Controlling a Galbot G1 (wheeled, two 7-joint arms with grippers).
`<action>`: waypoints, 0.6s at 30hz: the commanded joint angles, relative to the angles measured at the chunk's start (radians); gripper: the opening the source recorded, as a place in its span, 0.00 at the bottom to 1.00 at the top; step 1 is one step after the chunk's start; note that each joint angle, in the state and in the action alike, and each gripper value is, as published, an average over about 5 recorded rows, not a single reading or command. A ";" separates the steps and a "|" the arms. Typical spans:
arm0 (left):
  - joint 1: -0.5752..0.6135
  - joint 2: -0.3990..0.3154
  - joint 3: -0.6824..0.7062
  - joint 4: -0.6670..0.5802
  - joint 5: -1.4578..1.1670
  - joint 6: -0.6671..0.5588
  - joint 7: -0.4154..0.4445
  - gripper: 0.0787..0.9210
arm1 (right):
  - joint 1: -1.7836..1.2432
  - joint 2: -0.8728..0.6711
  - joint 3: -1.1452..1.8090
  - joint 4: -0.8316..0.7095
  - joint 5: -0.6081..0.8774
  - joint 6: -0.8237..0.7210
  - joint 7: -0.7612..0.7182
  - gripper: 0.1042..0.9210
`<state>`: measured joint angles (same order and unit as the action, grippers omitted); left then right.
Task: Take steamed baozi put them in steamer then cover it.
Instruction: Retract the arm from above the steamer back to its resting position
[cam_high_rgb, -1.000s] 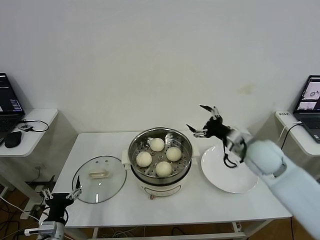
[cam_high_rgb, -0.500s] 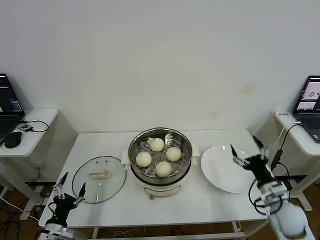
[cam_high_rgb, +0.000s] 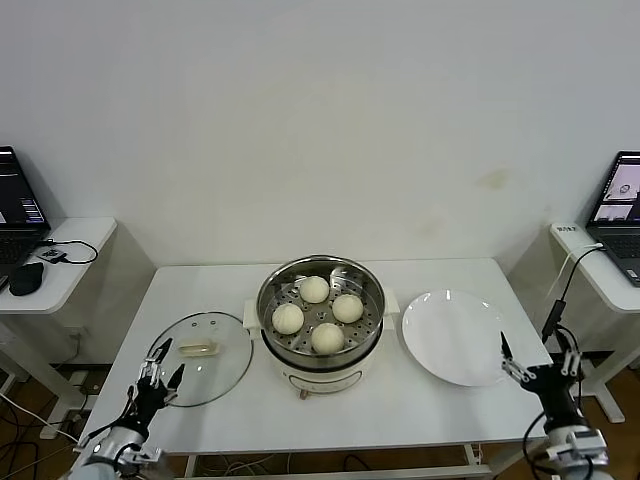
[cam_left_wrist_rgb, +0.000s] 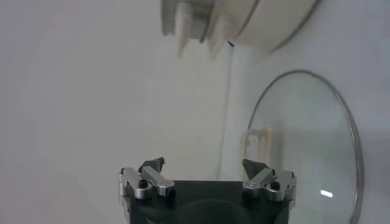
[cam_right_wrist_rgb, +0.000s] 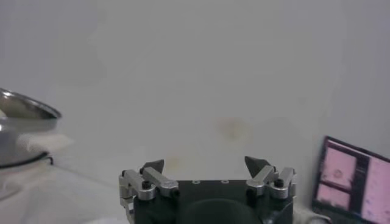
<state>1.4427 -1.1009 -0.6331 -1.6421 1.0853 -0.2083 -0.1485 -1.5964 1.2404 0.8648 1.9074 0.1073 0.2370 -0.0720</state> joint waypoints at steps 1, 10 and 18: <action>-0.175 0.021 0.071 0.146 0.108 -0.008 0.003 0.88 | -0.087 0.053 0.056 0.010 -0.017 0.027 0.007 0.88; -0.247 0.021 0.121 0.213 0.098 -0.005 0.014 0.88 | -0.102 0.067 0.056 0.014 -0.029 0.030 0.007 0.88; -0.292 0.010 0.150 0.270 0.102 -0.004 0.011 0.88 | -0.111 0.069 0.060 0.015 -0.034 0.034 0.005 0.88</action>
<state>1.2283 -1.0929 -0.5196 -1.4535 1.1668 -0.2115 -0.1365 -1.6879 1.3003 0.9127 1.9196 0.0786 0.2646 -0.0680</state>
